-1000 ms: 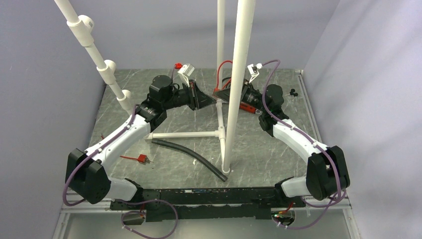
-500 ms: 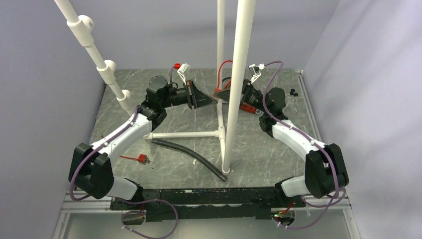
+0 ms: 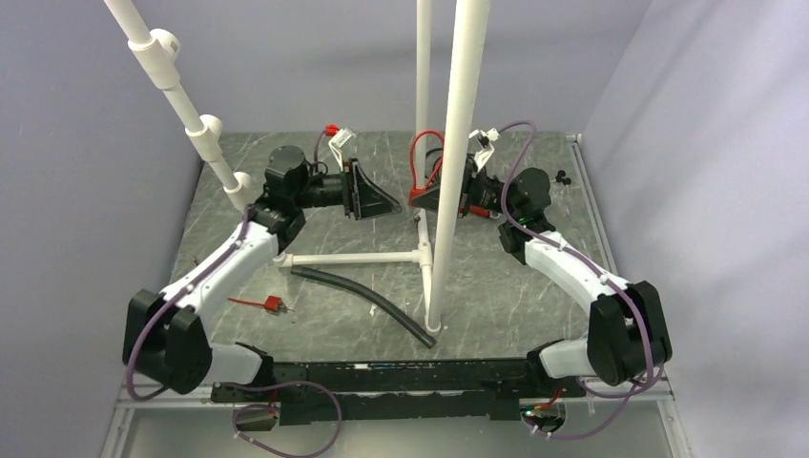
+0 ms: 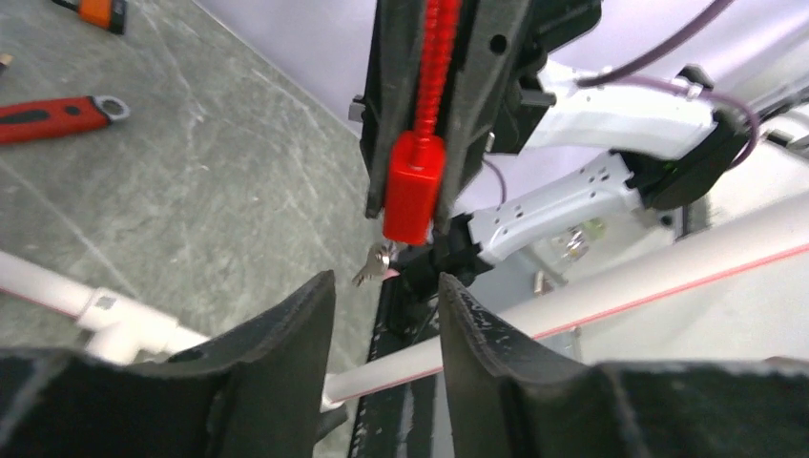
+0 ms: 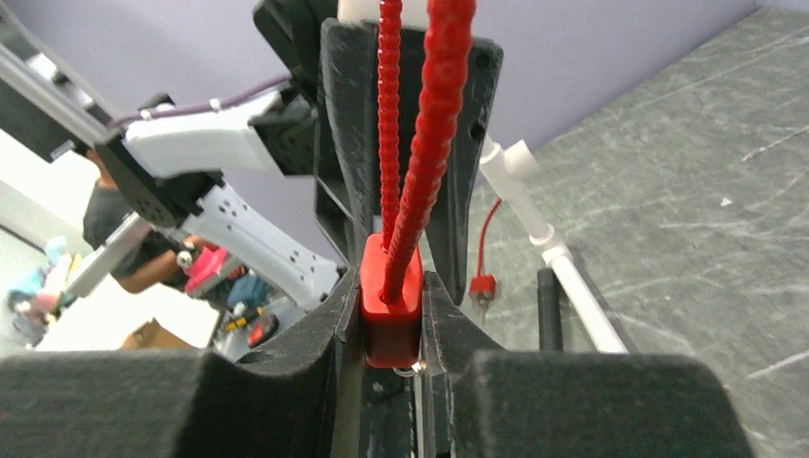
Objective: Lock with the key
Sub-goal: Lock the lock.
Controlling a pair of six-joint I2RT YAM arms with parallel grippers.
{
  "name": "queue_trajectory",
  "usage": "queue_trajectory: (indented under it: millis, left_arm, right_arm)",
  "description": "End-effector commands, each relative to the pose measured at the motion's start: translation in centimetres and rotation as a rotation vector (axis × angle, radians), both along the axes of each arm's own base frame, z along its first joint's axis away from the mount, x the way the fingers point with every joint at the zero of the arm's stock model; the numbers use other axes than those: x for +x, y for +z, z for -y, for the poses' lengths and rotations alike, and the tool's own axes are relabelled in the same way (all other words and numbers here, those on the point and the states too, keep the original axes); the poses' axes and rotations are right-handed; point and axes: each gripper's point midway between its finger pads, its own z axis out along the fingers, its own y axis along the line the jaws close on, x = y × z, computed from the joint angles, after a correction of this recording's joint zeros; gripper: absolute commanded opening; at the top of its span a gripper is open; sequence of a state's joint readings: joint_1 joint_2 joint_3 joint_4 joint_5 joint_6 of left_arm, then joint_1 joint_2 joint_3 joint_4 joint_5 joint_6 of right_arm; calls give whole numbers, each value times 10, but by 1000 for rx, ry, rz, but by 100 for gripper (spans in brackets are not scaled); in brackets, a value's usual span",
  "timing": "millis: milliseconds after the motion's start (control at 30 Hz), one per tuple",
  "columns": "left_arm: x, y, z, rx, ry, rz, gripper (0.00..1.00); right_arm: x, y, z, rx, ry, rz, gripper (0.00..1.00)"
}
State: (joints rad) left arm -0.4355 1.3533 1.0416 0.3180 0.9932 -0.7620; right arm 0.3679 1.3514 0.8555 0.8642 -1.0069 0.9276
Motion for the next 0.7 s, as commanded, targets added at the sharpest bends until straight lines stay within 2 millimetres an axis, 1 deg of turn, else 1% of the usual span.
queue_trajectory:
  millis: [0,33,167,233,300,400,500,667]
  left_arm:
    - [-18,24,-18,53,-2,217,52]
    - [-15,26,-17,55,9,220,53]
    - [1,33,-11,28,41,189,71]
    - [7,36,-7,11,46,160,73]
    - [11,36,-3,-1,44,137,73]
    - [12,33,4,-8,36,122,71]
    - [10,36,10,-27,23,124,66]
    - [7,40,13,-58,10,127,57]
  right_arm:
    - [-19,4,3,-66,85,176,0]
    - [-20,3,2,-75,95,182,0]
    - [-24,-1,-4,-95,128,211,0]
    - [-25,-1,-7,-99,140,218,0]
    - [-25,1,-10,-99,149,223,0]
    - [-27,2,-13,-96,169,224,0]
    - [-30,1,-18,-95,197,217,0]
    - [-32,-4,-22,-94,225,178,0]
